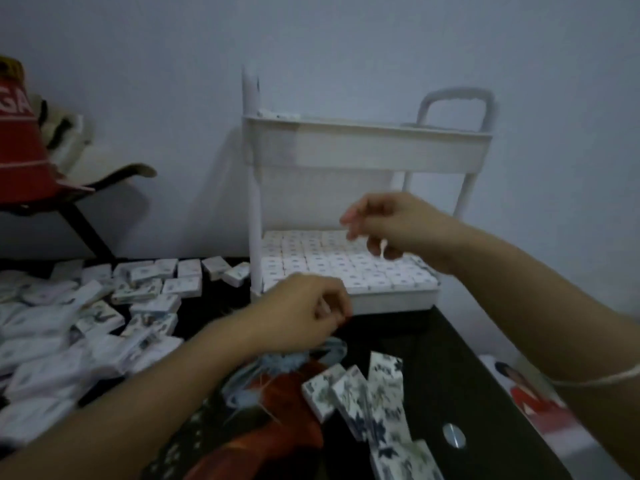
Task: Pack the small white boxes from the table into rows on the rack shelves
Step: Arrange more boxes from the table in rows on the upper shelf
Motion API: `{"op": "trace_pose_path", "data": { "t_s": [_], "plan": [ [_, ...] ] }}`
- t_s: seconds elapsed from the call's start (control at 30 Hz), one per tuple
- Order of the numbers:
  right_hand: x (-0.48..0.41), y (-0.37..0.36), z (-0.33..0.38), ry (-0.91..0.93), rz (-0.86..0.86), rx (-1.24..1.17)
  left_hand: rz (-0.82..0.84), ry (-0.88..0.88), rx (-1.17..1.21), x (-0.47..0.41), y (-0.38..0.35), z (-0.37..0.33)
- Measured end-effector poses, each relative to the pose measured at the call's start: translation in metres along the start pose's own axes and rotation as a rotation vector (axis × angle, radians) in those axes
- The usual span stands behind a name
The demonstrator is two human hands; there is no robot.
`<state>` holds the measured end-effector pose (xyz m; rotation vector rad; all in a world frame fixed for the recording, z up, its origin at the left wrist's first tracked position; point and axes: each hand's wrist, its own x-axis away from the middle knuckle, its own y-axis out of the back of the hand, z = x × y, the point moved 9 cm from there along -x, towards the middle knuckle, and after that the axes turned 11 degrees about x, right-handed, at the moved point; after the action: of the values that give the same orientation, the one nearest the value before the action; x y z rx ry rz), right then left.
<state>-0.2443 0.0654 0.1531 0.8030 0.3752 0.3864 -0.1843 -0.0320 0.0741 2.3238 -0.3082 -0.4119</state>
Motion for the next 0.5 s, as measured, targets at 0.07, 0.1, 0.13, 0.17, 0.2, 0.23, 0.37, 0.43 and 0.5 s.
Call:
{"op": "trace_pose_path", "data": {
  "t_s": [0.07, 0.1, 0.13, 0.17, 0.2, 0.23, 0.37, 0.43, 0.5],
  "plan": [
    [0.029, -0.032, -0.034, -0.034, 0.143, 0.188, 0.084, 0.010, -0.006, 0.015, -0.039, 0.014],
    [0.043, -0.044, -0.051, -0.050, 0.189, 0.267, 0.091, -0.005, -0.038, 0.020, -0.053, 0.018],
    [0.055, -0.053, -0.067, -0.065, 0.221, 0.331, 0.085, -0.021, -0.089, 0.024, -0.064, 0.022],
    [0.068, -0.061, -0.081, -0.081, 0.247, 0.377, 0.071, -0.033, -0.137, 0.028, -0.072, 0.024],
    [0.080, -0.069, -0.094, -0.101, 0.275, 0.404, 0.060, -0.036, -0.176, 0.030, -0.078, 0.027],
    [0.091, -0.077, -0.105, -0.121, 0.307, 0.415, 0.057, -0.035, -0.211, 0.032, -0.084, 0.031],
    [0.117, -0.105, -0.130, -0.139, 0.337, 0.455, 0.052, -0.045, -0.204, 0.031, -0.092, 0.040],
    [0.117, -0.110, -0.135, -0.114, 0.289, 0.476, 0.032, -0.052, -0.203, 0.028, -0.090, 0.041],
    [0.114, -0.114, -0.138, -0.098, 0.242, 0.446, 0.023, -0.026, -0.203, 0.025, -0.087, 0.046]
  ]
}}
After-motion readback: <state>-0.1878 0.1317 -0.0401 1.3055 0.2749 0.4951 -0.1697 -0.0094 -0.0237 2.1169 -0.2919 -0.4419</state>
